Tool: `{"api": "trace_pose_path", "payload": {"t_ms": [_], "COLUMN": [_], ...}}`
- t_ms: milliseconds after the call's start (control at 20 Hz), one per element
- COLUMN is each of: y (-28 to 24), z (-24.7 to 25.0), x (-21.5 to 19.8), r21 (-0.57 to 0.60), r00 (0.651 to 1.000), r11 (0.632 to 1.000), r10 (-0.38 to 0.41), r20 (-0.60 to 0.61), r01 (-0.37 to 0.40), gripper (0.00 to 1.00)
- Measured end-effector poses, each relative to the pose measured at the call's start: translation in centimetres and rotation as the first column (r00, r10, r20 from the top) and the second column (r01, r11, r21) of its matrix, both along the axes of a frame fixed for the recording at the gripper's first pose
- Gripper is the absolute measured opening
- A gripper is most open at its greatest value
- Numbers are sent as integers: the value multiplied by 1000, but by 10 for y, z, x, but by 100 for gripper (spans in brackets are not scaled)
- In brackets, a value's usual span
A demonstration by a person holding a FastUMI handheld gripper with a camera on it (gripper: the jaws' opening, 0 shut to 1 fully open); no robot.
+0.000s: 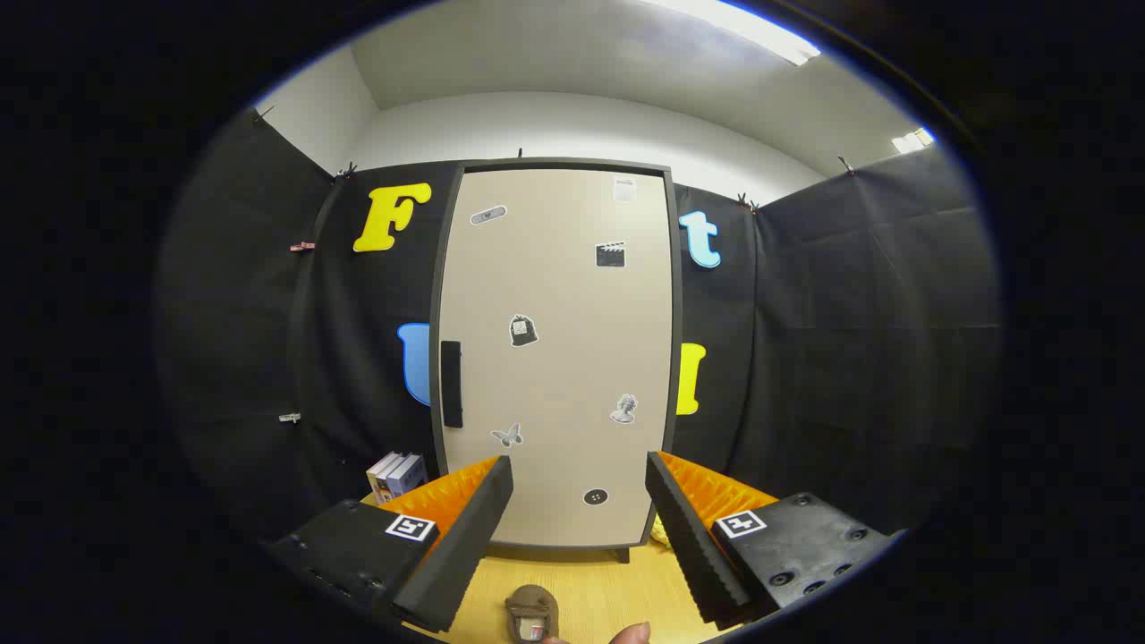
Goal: Open the shoe cabinet door, grab the shoes and put them into the shoe cabinet, then close the shoe cabinet door.
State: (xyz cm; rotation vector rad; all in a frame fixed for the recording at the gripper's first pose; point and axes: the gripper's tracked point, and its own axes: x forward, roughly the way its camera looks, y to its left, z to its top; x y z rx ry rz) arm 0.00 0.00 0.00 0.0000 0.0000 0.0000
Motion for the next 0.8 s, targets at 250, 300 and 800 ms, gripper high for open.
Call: {"api": "trace_pose_path", "payload": {"t_ms": [250, 300, 800], "y": [-1, -1, -2], "z": [-2, -2, -4], "x": [2, 3, 2], "r21": [-23, -23, -17], "r00": [1000, 1000, 1000], "r11": [1000, 1000, 1000], "r10": [-7, -6, -8], "r20": [7, 7, 2], "r01": [7, 6, 8], "gripper": [98, 98, 98]}}
